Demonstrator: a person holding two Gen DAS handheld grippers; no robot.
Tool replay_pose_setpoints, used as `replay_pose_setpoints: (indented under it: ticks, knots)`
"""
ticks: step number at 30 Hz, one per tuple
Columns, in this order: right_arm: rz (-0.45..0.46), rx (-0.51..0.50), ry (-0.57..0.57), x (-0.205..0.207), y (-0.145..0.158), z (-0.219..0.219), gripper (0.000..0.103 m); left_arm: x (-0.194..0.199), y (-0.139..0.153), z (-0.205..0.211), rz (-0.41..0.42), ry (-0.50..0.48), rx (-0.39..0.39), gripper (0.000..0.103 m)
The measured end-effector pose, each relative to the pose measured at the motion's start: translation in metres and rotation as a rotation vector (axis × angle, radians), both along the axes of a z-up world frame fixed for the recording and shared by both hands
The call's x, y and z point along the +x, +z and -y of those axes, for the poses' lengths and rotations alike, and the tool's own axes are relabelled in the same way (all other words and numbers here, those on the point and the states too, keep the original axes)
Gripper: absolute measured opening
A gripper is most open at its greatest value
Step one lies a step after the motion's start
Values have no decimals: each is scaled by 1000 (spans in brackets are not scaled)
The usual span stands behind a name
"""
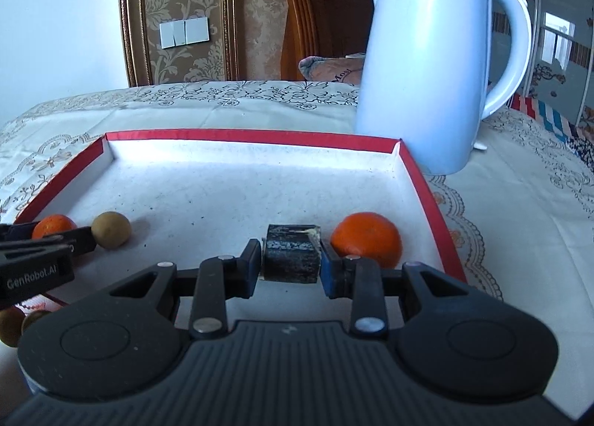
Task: Organize fruits
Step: 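Carry the dark block and large orange with both grippers over the tray, then lower the block and orange into the tray and open both grippers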
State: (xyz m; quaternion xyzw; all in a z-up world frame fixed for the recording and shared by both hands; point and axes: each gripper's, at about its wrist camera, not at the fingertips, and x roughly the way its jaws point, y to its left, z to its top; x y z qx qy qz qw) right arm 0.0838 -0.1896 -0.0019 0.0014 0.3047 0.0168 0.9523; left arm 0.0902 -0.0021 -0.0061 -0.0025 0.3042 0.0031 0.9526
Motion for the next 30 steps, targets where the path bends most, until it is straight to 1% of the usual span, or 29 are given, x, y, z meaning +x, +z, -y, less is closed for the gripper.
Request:
replay_pose_setpoints:
  ticks: [6, 8, 9, 10, 11, 12, 14, 16, 17, 20, 22, 24, 26, 30]
  knots:
    - [-1, -5, 3, 0, -1, -1, 33, 0, -2, 2, 2, 5, 16, 44]
    - [-2, 3, 3, 0, 0, 0, 37, 0, -2, 2, 1, 5, 17, 45]
    - [1, 5, 1, -1, 0, 1, 38, 0, -2, 2, 0, 7, 15, 47]
    - [5, 2, 0, -1, 1, 0, 39, 0, -2, 2, -1, 10, 12, 52]
    - [8, -1, 2, -2, 1, 0, 42, 0, -2, 1, -1, 11, 8, 56]
    - [11, -2, 5, -3, 1, -1, 45, 0, -2, 0, -2, 9, 5, 57]
    - [16, -5, 7, -5, 1, -2, 48, -1, -1, 0, 1, 8, 6, 59]
    - [22, -11, 8, -6, 1, -3, 48, -2, -2, 1, 3, 3, 7, 63]
    - [24, -8, 9, -7, 2, -2, 50, -2, -2, 1, 4, 1, 5, 64]
    - [34, 6, 9, -10, 3, -1, 63, -3, -1, 0, 7, 1, 0, 64]
    - [56, -5, 4, -15, 4, -2, 70, -4, -1, -1, 7, 2, -12, 64]
    - [78, -18, 1, -18, 6, -3, 79, -5, 0, -4, 9, 3, -24, 64]
    - [94, -17, -1, -23, 7, -2, 80, -8, 1, -7, 12, 1, -38, 65]
    - [106, 12, -4, -31, 10, 3, 86, -15, 5, -13, 22, -3, -83, 65]
